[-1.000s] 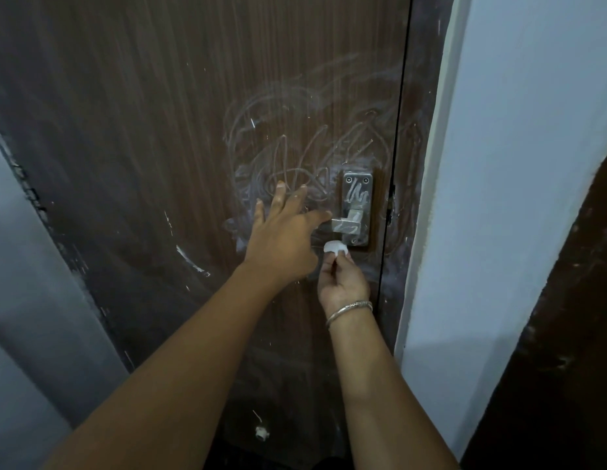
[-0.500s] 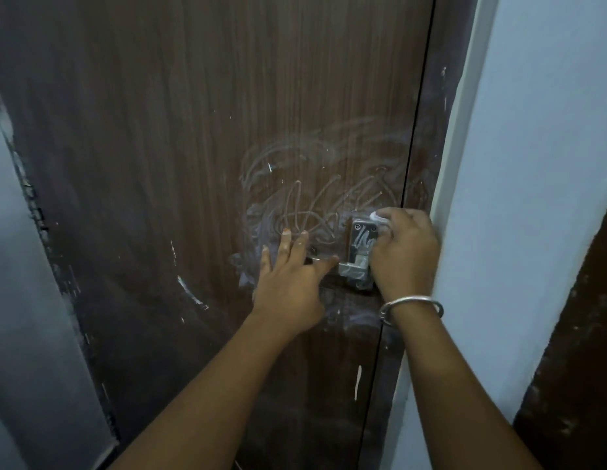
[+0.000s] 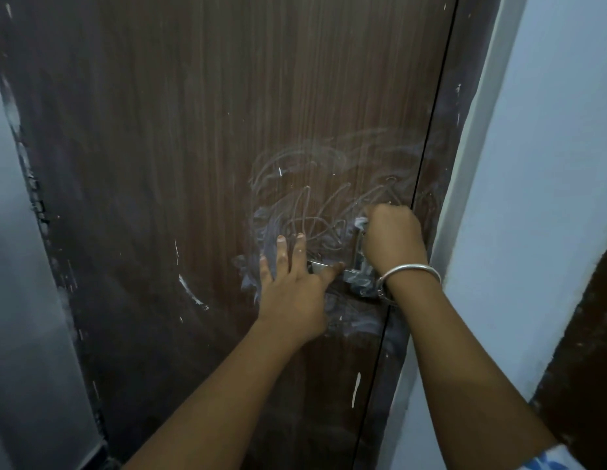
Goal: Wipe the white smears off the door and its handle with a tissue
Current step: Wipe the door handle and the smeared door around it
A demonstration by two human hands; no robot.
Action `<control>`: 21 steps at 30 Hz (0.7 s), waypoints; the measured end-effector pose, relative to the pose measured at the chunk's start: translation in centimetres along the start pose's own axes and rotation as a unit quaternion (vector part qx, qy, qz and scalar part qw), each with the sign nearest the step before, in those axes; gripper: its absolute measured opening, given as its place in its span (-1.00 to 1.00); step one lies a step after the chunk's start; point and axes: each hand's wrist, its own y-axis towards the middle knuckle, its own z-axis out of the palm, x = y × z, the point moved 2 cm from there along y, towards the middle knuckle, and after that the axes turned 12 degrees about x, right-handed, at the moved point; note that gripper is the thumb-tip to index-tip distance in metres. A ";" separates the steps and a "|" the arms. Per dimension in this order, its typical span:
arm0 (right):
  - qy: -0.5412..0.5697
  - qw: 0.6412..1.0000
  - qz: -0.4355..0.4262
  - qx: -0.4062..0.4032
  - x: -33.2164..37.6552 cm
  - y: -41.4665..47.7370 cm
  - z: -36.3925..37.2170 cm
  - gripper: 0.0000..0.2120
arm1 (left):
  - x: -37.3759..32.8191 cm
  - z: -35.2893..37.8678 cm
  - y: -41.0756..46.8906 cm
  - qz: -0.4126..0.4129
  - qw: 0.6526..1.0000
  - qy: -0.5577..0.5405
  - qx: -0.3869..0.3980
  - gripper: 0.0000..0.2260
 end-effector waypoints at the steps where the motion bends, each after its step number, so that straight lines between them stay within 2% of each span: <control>1: 0.008 1.000 0.015 -0.004 -0.6 0.0 -0.1 -0.84 | 0.0 0.1 0.0 -0.002 1.000 -0.003 0.002 -0.32; 5: 0.014 0.999 0.022 -0.026 -0.8 -0.4 0.0 -0.84 | 0.0 0.2 -0.1 -0.007 1.000 -0.013 0.009 -0.31; 10: -0.039 0.997 -0.069 0.013 0.8 0.5 0.6 -0.85 | 0.1 0.3 -0.1 -0.011 1.000 -0.019 0.014 -0.32; 14: -0.041 0.995 -0.074 0.044 -0.3 1.5 -0.2 -0.88 | 0.1 0.5 -0.1 -0.016 1.000 -0.013 0.018 -0.31; 16: -0.065 0.990 -0.106 0.065 -0.2 1.8 -0.3 -0.90 | 0.1 0.4 0.0 -0.015 1.000 -0.010 0.020 -0.32; 21: -0.188 0.963 -0.173 0.080 0.4 2.6 -0.7 -0.60 | 0.0 0.4 0.1 -0.012 1.000 -0.008 0.019 -0.38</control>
